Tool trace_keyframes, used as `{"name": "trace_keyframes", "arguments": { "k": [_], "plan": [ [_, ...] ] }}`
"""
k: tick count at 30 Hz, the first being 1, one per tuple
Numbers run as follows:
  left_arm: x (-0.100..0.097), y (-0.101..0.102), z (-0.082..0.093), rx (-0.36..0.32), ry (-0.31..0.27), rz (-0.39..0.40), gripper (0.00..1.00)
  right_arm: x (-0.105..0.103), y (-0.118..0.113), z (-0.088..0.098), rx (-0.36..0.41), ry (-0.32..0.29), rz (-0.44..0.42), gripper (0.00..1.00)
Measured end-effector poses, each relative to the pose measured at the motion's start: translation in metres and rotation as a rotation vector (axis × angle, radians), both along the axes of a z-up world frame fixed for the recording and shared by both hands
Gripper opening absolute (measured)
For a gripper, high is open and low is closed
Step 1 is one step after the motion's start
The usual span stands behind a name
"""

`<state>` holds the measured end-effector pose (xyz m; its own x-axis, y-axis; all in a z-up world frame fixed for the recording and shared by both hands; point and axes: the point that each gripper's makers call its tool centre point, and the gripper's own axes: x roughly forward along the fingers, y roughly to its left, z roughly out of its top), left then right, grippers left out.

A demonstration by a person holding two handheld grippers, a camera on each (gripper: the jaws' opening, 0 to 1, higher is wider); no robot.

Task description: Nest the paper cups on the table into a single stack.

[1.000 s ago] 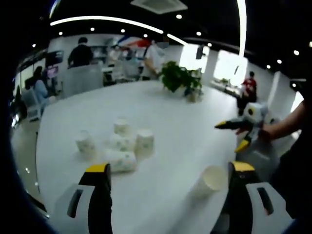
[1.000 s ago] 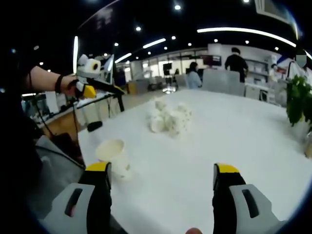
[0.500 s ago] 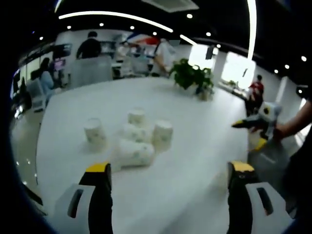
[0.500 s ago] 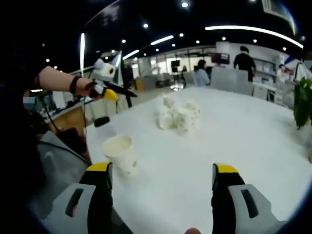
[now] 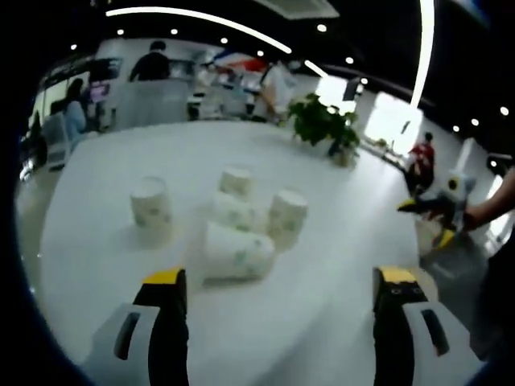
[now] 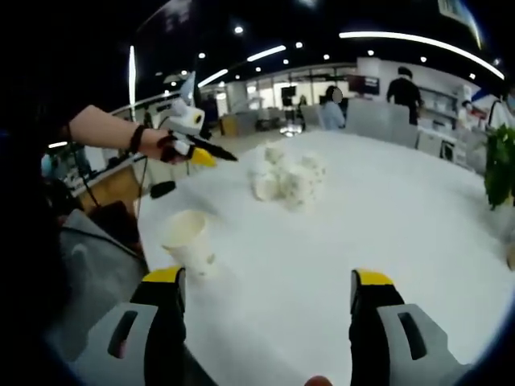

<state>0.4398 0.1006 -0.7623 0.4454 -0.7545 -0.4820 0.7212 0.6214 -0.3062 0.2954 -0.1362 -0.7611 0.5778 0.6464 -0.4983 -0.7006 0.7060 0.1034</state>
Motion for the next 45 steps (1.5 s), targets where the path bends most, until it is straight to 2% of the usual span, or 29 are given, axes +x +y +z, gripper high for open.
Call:
{"name": "trace_keyframes", "arguments": {
  "k": [3, 8, 10, 14, 16, 19, 23, 24, 28, 33, 45],
  "plan": [
    [0.006, -0.001, -0.003, -0.003, -0.017, -0.015, 0.92, 0.0, 0.0, -0.003, -0.014, 0.009, 0.011, 0.82],
    [0.014, -0.001, -0.015, 0.002, 0.007, -0.026, 0.92, 0.003, -0.002, -0.001, -0.019, 0.008, 0.011, 0.82],
    [0.018, -0.002, -0.016, -0.018, 0.023, -0.014, 0.92, 0.004, -0.002, -0.001, -0.012, 0.012, 0.005, 0.82],
    [0.024, -0.004, -0.019, -0.027, 0.016, -0.021, 0.89, 0.004, -0.002, -0.001, -0.013, 0.016, -0.001, 0.82],
    [0.024, -0.007, -0.024, -0.027, 0.037, -0.036, 0.89, 0.004, -0.002, -0.003, -0.016, 0.02, -0.004, 0.82],
    [0.024, -0.011, -0.024, -0.03, 0.023, -0.053, 0.87, 0.003, -0.003, -0.005, -0.021, 0.029, -0.005, 0.82],
    [0.026, -0.014, -0.026, -0.038, 0.031, -0.062, 0.85, 0.004, -0.007, -0.004, -0.007, 0.043, -0.025, 0.82],
    [0.026, -0.015, -0.027, -0.04, 0.033, -0.067, 0.84, 0.006, -0.009, -0.002, 0.012, 0.044, -0.044, 0.82],
    [0.025, -0.017, -0.031, -0.039, 0.045, -0.083, 0.78, 0.009, -0.016, -0.002, 0.011, 0.045, -0.068, 0.82],
    [0.018, -0.016, -0.034, -0.039, 0.05, -0.116, 0.66, 0.01, -0.019, -0.003, 0.002, 0.049, -0.075, 0.82],
    [0.009, -0.014, -0.044, -0.078, 0.095, -0.111, 0.45, 0.015, -0.02, -0.001, 0.013, 0.055, -0.085, 0.82]
  ]
}}
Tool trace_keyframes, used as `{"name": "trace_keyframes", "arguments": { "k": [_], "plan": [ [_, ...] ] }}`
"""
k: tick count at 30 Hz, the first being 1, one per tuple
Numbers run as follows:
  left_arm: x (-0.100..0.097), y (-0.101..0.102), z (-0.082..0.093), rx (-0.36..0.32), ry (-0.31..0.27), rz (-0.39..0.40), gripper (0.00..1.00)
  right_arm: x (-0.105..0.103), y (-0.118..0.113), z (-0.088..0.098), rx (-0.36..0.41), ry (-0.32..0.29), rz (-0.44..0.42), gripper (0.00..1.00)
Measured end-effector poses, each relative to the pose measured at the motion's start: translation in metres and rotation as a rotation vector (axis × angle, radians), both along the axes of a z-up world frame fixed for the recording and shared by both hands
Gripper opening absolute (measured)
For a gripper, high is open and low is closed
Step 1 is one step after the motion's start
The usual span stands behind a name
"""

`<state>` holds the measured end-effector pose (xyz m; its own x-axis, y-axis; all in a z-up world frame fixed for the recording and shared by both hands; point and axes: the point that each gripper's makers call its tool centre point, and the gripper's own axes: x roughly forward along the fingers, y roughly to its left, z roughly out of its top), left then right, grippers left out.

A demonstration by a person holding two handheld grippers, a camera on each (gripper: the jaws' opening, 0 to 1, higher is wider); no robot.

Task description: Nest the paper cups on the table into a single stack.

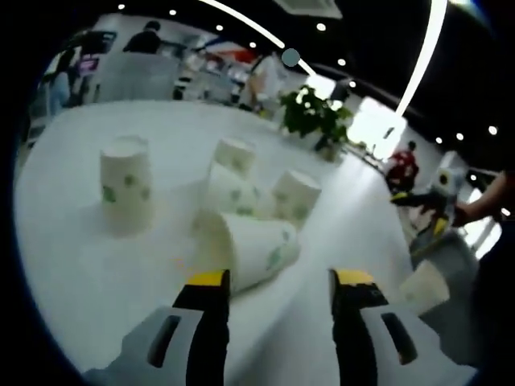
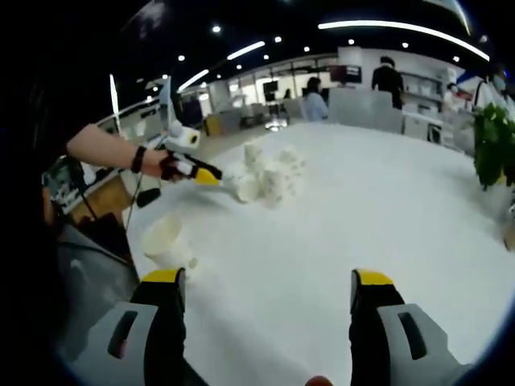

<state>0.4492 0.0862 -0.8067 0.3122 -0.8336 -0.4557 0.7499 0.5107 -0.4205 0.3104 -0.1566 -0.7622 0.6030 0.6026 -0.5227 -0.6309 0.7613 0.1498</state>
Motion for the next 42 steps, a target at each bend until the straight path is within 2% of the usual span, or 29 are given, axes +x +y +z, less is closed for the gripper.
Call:
{"name": "trace_keyframes", "arguments": {
  "k": [2, 4, 5, 10, 16, 20, 25, 27, 29, 33, 42],
  "plan": [
    [-0.001, -0.001, 0.0, -0.008, -0.008, -0.001, 0.37, 0.0, -0.001, 0.0, -0.003, 0.001, 0.001, 0.82],
    [0.002, 0.002, -0.003, 0.031, -0.065, -0.007, 0.29, -0.001, -0.002, 0.0, -0.008, 0.001, 0.0, 0.82],
    [-0.001, 0.001, -0.003, 0.015, -0.069, -0.009, 0.25, -0.001, -0.003, -0.001, -0.01, 0.004, -0.001, 0.82],
    [-0.004, 0.0, -0.006, -0.015, -0.05, -0.01, 0.1, -0.002, -0.004, -0.001, -0.011, 0.005, -0.004, 0.82],
    [-0.014, -0.005, -0.008, -0.019, -0.041, -0.04, 0.01, -0.003, -0.004, 0.0, -0.014, 0.003, 0.001, 0.82],
    [-0.017, -0.007, -0.003, -0.019, -0.077, -0.061, 0.01, -0.003, -0.002, 0.002, -0.013, -0.002, 0.007, 0.82],
    [-0.021, -0.009, 0.005, -0.019, -0.085, -0.069, 0.0, -0.001, -0.001, 0.006, -0.011, -0.011, 0.009, 0.82],
    [-0.024, -0.011, 0.011, -0.022, -0.11, -0.083, 0.0, 0.0, -0.001, 0.008, -0.016, -0.018, 0.012, 0.82],
    [-0.027, -0.012, 0.017, -0.019, -0.103, -0.093, 0.0, 0.001, 0.001, 0.011, -0.005, -0.026, 0.016, 0.82],
    [-0.033, -0.014, 0.035, -0.006, -0.148, -0.126, 0.0, 0.004, 0.003, 0.017, 0.001, -0.045, 0.022, 0.82],
    [-0.057, -0.023, 0.076, 0.001, -0.164, -0.159, 0.0, 0.008, 0.008, 0.027, 0.019, -0.092, 0.021, 0.82]
  ]
}}
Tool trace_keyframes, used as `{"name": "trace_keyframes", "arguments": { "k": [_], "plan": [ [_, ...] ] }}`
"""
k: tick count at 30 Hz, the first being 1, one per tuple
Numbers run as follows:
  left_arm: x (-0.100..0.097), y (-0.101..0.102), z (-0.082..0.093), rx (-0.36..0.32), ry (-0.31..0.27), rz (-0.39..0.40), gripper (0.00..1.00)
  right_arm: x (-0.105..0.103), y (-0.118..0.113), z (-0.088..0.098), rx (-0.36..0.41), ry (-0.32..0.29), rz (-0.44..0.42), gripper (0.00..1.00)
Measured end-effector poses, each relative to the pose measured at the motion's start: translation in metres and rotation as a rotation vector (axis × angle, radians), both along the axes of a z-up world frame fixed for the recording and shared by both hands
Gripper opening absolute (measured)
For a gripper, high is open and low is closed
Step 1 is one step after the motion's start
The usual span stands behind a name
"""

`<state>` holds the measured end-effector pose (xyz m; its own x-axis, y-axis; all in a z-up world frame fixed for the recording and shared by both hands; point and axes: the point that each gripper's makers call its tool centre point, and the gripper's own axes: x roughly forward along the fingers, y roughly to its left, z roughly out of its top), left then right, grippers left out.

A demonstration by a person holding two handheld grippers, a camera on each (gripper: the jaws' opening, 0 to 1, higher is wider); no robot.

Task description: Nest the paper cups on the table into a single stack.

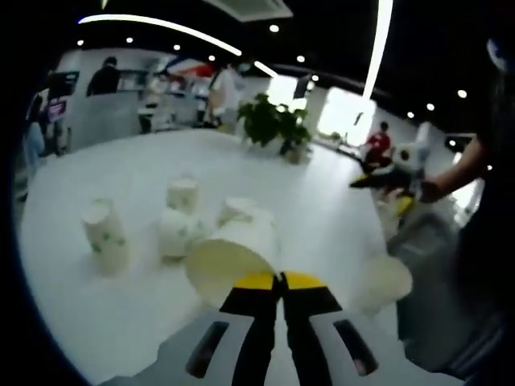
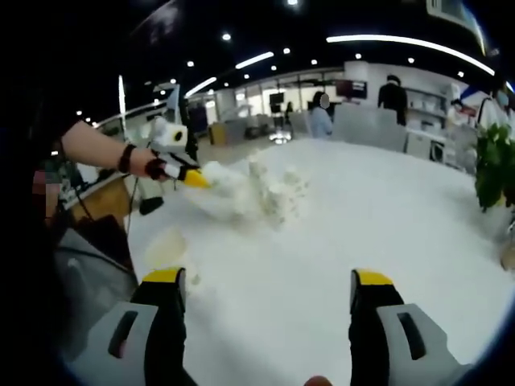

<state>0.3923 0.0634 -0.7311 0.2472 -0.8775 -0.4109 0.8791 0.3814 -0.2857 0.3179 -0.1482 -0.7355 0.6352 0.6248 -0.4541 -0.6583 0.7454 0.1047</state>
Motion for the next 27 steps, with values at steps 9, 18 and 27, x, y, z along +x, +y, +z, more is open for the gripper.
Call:
{"name": "trace_keyframes", "arguments": {
  "k": [9, 18, 27],
  "plan": [
    [-0.027, -0.009, 0.032, 0.032, -0.016, -0.077, 0.0, -0.003, 0.01, 0.007, 0.018, -0.039, 0.005, 0.81],
    [-0.05, -0.012, 0.051, 0.08, -0.021, -0.138, 0.0, -0.002, 0.019, 0.015, 0.028, -0.076, 0.012, 0.81],
    [-0.072, -0.024, 0.073, 0.159, -0.048, -0.263, 0.0, -0.006, 0.018, 0.017, 0.049, -0.094, -0.005, 0.82]
  ]
}}
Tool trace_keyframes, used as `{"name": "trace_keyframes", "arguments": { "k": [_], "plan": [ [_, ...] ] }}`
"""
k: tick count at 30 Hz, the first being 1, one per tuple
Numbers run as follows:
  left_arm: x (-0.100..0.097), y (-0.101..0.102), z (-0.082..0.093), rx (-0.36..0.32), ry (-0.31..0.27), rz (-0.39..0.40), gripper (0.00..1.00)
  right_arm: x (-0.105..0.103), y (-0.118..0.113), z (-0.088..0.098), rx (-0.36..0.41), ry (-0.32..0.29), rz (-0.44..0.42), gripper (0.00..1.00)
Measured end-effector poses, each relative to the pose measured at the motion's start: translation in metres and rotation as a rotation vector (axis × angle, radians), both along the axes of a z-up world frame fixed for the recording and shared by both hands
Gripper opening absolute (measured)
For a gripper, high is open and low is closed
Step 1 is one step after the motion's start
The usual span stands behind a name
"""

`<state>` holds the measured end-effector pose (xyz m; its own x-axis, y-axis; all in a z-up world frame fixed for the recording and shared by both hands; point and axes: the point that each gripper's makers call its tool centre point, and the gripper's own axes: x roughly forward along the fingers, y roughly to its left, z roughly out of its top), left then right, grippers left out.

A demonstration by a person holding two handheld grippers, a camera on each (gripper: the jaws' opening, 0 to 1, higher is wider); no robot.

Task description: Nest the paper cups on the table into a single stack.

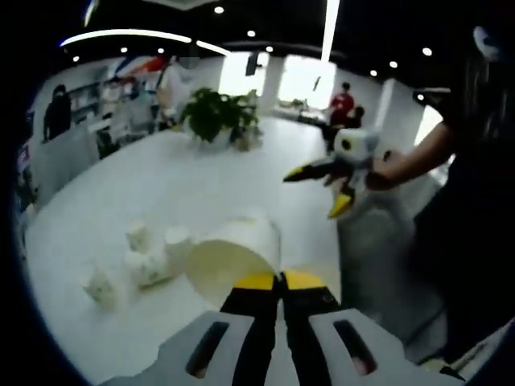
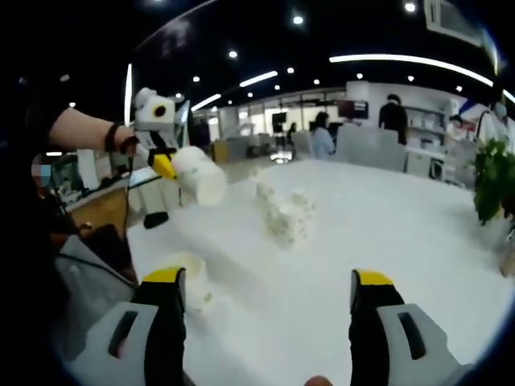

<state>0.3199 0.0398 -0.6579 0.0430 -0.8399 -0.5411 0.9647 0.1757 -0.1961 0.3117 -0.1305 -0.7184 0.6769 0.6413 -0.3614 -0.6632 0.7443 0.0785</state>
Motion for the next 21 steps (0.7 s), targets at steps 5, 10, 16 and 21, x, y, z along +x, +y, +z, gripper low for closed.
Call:
{"name": "trace_keyframes", "arguments": {
  "k": [5, 10, 16, 21],
  "plan": [
    [-0.013, -0.011, 0.011, 0.052, 0.023, -0.07, 0.0, -0.001, -0.002, -0.001, 0.016, -0.002, -0.015, 0.82],
    [-0.024, -0.024, 0.019, 0.111, 0.01, -0.148, 0.0, -0.002, -0.003, -0.003, 0.025, -0.004, -0.021, 0.82],
    [-0.033, -0.031, 0.023, 0.203, -0.04, -0.199, 0.0, 0.0, -0.002, -0.006, 0.025, -0.005, -0.019, 0.83],
    [-0.046, -0.027, 0.016, 0.311, -0.091, -0.291, 0.0, 0.003, -0.003, -0.006, 0.036, -0.011, -0.036, 0.85]
  ]
}}
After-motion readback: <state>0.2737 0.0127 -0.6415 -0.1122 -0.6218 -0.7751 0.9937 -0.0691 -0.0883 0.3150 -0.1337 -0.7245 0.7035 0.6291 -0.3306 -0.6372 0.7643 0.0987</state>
